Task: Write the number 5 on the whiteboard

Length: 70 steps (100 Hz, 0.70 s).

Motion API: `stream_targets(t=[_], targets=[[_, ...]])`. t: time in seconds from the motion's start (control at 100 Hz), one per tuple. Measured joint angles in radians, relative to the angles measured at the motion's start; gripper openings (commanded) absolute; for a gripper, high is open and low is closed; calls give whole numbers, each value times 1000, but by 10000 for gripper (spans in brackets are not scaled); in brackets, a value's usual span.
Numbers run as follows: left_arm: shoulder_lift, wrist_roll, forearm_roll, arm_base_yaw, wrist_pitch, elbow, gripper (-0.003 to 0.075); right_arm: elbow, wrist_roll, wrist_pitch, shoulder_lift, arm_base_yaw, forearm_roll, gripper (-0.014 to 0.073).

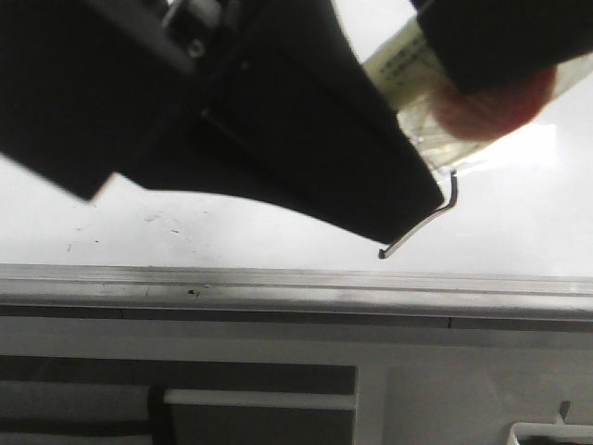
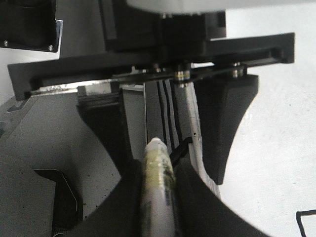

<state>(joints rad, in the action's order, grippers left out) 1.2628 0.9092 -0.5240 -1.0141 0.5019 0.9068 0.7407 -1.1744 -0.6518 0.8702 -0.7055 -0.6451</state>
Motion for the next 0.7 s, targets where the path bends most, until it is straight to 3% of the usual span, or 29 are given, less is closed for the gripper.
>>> stream_targets(t=[0.11,0.36,0.61,0.7], targets=[[6,0,-11,0,-5,0,300,0,0,4,1,-2,2,-43],[9,3,-29,-4,-10,0,-15,1,-2,30,1,-2,16,-43],[9,33,-16,-8,-2,0,-20,2,-4,23,1,-2,4,-35],[9,34,-16,-8,-1,0,-20,2,-4,23,1,-2,-3,59]])
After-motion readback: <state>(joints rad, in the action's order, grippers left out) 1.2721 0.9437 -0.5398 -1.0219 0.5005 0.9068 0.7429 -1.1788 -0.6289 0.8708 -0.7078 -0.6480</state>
